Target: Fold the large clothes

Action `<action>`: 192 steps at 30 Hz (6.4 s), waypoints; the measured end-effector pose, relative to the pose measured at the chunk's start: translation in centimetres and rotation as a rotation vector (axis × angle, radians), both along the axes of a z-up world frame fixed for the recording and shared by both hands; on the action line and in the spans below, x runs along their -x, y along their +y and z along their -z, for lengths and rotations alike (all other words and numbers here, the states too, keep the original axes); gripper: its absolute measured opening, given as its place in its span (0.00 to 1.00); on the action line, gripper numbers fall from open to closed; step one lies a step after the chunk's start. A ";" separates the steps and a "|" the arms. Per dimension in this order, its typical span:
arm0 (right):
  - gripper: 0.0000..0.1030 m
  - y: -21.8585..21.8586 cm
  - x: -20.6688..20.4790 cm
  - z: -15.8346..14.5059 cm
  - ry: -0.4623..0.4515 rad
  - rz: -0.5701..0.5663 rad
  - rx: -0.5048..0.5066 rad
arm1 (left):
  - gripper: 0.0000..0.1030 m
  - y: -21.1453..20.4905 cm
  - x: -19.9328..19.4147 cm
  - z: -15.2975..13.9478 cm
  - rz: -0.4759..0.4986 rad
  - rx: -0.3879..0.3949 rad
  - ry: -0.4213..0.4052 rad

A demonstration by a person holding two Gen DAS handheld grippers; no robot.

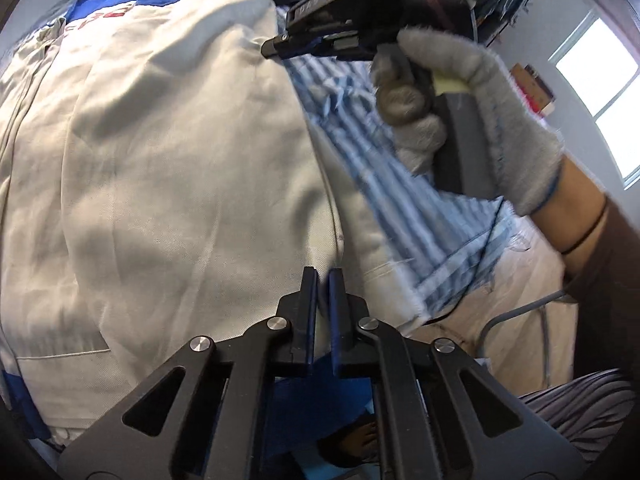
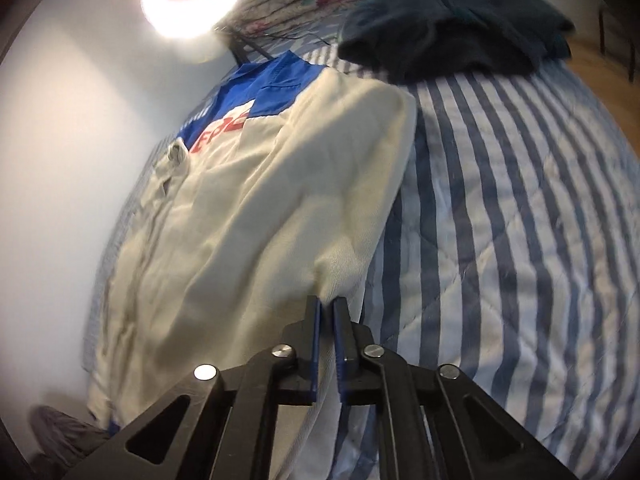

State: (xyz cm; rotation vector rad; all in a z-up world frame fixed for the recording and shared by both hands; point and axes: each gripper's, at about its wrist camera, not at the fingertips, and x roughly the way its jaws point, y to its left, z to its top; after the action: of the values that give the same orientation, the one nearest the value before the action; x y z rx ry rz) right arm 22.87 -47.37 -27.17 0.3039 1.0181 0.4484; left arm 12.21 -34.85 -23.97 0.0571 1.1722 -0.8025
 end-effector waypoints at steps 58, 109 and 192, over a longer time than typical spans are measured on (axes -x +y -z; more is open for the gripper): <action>0.38 -5.8 -4.5 -4.7 -0.045 0.158 -0.119 | 0.22 4.1 1.4 -1.7 0.117 0.121 -0.027; 0.04 16.4 17.1 -7.6 -0.111 -0.269 0.164 | 0.22 29.6 -7.7 -11.5 -0.388 0.238 -0.156; 0.32 21.5 -17.2 -8.6 0.011 -0.121 -0.123 | 0.08 18.5 -8.1 1.9 -0.165 0.073 0.213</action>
State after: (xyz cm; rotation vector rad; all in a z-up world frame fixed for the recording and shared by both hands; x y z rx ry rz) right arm 40.09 -25.85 -18.56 0.3561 1.0254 0.6207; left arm 20.30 -16.31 -25.88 -0.1878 1.3278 -0.7164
